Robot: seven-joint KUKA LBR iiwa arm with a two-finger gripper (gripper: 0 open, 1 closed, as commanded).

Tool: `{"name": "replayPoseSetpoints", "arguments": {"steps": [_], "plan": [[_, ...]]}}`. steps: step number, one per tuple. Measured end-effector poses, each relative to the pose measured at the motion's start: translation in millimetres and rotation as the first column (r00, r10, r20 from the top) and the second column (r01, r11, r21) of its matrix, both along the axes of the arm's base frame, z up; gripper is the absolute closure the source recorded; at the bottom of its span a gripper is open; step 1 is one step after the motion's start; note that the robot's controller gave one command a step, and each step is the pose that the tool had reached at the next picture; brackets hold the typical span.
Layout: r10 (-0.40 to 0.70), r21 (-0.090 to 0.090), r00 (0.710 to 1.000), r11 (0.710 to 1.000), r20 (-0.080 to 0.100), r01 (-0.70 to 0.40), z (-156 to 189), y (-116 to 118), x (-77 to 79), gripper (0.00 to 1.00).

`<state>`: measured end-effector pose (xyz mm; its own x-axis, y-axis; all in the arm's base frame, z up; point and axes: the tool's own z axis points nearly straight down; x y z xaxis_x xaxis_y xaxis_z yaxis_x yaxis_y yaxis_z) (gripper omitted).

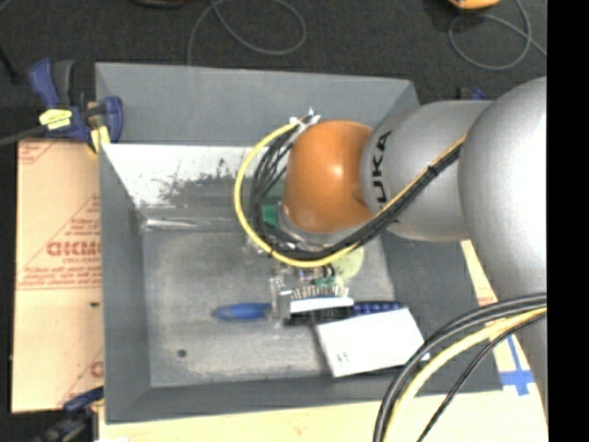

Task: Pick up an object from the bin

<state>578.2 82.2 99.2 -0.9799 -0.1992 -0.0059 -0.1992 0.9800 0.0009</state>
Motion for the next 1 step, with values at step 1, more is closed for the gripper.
{"name": "replayPoseSetpoints", "arguments": {"steps": [1], "plan": [[0.148,0.002,0.989,0.989,0.000,-0.148,-24.1,-68.5,-5.6,0.00]]}}
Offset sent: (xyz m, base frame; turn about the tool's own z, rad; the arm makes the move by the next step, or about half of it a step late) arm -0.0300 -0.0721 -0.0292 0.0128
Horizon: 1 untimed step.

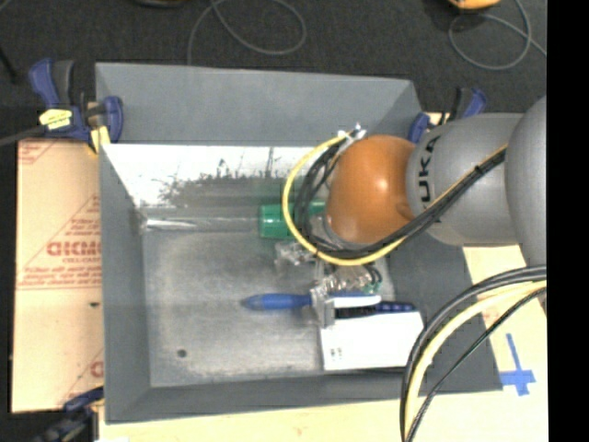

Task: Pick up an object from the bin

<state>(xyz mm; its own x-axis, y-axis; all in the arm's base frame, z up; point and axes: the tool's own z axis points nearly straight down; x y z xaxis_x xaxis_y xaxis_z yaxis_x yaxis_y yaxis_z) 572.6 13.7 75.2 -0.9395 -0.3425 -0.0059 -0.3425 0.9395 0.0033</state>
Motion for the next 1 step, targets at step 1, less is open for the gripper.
{"name": "replayPoseSetpoints", "arguments": {"steps": [1], "plan": [[-0.161,-0.004,0.987,0.987,-0.004,0.161,-5.3,-3.8,-24.1,1.00]]}}
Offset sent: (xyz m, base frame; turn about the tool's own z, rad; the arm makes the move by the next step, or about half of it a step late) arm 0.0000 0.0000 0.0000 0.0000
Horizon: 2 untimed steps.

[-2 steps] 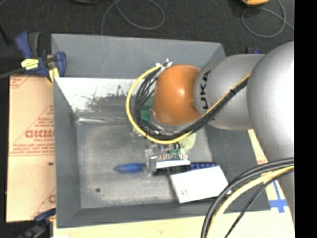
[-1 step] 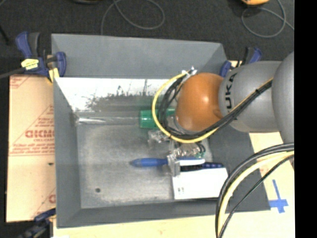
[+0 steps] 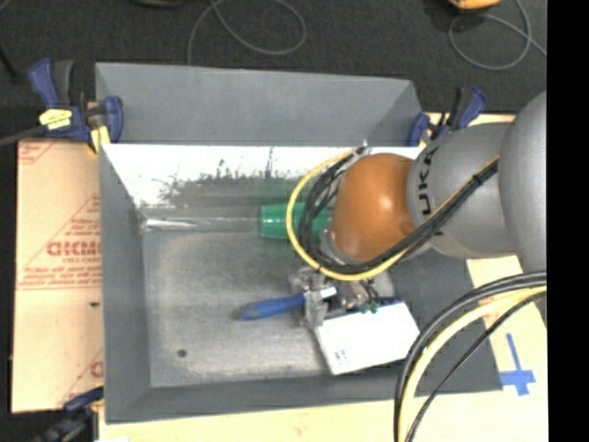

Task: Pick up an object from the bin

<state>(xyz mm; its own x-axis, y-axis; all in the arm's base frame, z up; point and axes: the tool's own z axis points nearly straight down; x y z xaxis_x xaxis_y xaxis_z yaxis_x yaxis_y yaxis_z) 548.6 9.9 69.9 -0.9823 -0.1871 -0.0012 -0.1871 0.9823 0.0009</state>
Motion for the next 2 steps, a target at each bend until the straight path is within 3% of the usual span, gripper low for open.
{"name": "replayPoseSetpoints", "arguments": {"steps": [2], "plan": [[-0.001,0.000,1.000,1.000,-0.004,0.001,4.6,0.0,-1.5,1.00]]}}
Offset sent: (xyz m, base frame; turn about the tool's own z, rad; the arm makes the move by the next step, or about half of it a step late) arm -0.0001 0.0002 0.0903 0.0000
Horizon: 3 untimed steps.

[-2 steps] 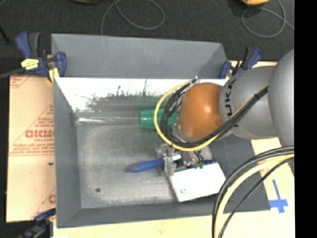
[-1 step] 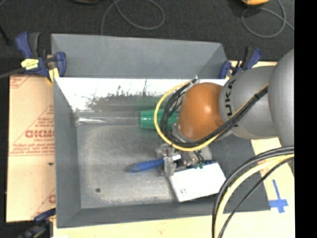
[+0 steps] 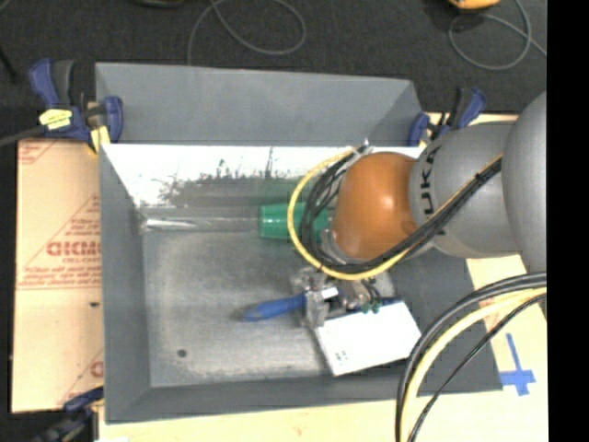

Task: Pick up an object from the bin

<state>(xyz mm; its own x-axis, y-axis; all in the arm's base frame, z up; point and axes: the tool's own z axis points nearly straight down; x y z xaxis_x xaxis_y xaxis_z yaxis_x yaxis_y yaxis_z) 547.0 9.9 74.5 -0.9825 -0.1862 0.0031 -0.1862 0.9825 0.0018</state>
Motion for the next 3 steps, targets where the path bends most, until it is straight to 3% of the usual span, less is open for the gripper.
{"name": "replayPoseSetpoints", "arguments": {"steps": [1,2,3], "plan": [[0.000,-0.001,1.000,1.000,-0.006,0.000,21,0,-1.6,1.00],[-0.001,-0.002,1.000,1.000,0.004,0.001,40,-1,0.8,1.00],[-0.002,-0.002,1.000,1.000,0.001,0.002,57,-1,-0.1,1.00]]}}
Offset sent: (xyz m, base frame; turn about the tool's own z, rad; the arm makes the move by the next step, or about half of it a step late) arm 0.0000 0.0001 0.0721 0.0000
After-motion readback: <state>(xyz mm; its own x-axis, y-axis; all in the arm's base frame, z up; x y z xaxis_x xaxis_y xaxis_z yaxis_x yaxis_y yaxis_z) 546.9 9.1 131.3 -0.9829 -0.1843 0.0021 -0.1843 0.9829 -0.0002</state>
